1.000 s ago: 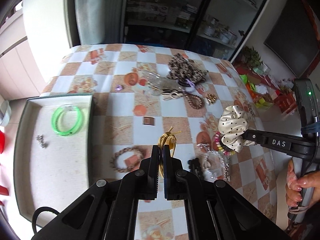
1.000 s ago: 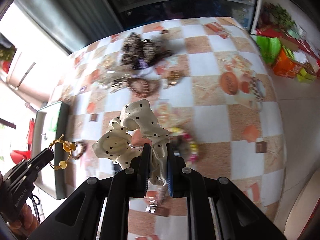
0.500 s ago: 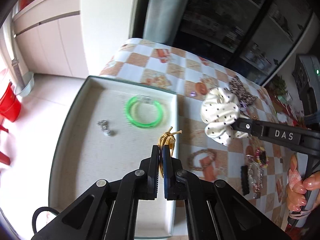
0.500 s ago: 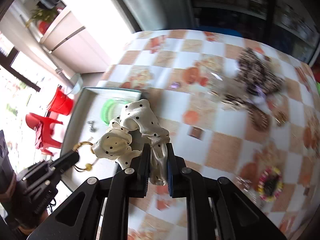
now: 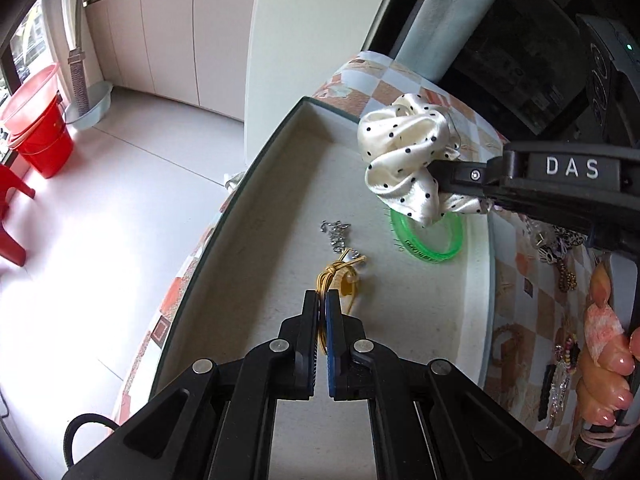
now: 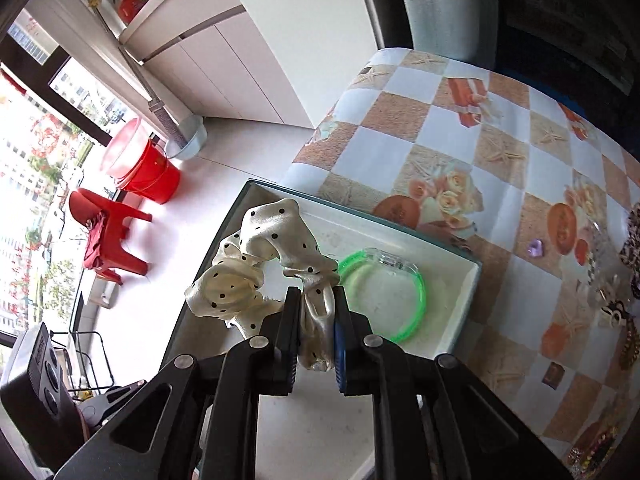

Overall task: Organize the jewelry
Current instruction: 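Carry the hair tie and scrunchie into the white tray and open both tools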

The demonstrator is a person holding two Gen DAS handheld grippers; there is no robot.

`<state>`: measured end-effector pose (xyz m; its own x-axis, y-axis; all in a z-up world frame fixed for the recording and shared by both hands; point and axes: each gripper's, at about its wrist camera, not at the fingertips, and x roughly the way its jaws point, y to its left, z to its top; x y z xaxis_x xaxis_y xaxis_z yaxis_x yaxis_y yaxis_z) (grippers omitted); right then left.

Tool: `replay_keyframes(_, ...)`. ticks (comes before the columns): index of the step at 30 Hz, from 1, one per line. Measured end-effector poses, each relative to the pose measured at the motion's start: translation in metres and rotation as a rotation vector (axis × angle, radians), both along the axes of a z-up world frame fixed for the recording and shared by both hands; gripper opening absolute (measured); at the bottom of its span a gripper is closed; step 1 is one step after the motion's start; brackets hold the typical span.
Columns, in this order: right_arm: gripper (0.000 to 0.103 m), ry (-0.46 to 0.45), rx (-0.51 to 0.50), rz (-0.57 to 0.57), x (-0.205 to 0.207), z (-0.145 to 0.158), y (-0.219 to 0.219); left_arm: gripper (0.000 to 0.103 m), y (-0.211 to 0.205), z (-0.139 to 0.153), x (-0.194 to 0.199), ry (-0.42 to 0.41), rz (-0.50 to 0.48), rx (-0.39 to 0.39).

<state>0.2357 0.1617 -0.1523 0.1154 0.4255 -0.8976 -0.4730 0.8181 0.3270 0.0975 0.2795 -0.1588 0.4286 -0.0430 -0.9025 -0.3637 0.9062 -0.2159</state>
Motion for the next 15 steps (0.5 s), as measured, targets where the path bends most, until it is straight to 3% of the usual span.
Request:
replay_keyframes(10,0.017,0.029,-0.079,0.019,0.017,-0.041,0.036,0.007,0.000,-0.021,0.000,0.067,0.007,0.087)
replay_keyframes(15,0.024,0.050,-0.099,0.012,0.018,-0.052,0.039,0.007,-0.008,-0.019,0.002,0.096,-0.013,0.156)
